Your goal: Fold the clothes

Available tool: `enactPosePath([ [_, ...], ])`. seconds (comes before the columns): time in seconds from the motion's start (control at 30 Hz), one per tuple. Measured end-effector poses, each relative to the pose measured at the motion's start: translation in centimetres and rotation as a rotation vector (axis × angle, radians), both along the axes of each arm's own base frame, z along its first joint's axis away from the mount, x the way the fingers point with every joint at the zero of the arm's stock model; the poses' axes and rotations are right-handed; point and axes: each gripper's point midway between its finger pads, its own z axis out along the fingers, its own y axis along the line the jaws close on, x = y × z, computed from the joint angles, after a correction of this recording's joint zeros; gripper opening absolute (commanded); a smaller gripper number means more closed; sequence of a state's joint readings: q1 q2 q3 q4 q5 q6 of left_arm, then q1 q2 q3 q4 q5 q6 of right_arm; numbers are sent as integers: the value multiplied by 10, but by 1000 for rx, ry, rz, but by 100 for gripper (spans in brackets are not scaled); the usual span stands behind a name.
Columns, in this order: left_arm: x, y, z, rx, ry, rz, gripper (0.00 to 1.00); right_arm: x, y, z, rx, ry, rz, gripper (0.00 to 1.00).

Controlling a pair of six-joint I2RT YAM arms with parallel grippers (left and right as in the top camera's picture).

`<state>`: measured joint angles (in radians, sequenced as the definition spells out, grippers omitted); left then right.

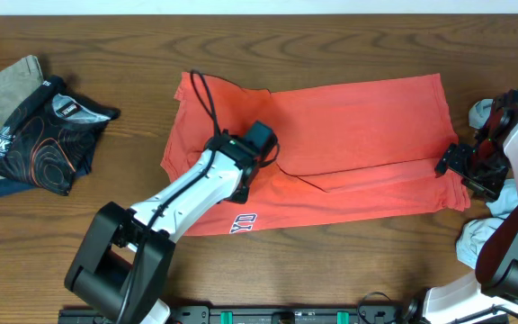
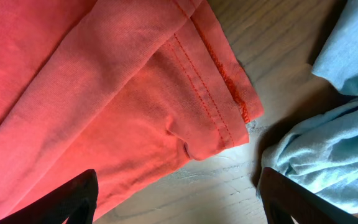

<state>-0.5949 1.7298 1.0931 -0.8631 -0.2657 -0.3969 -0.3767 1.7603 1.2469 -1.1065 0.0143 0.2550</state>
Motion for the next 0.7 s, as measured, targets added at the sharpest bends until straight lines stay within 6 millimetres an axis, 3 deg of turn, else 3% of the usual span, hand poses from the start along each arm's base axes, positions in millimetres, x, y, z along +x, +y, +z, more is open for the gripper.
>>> enactPosePath([
  [0.23,-8,-16,-21,-116,28,10,63,-1,0,0,1,4,0,82],
  [0.53,-6,-19,-27,-144,7,24,39,-2,1,0,2,7,0,82],
  [0.63,-3,-16,-26,-123,-8,23,37,-2,1,0,3,7,0,82],
  [0.7,-1,-13,-25,-108,-20,24,29,-2,1,0,2,7,0,82],
])
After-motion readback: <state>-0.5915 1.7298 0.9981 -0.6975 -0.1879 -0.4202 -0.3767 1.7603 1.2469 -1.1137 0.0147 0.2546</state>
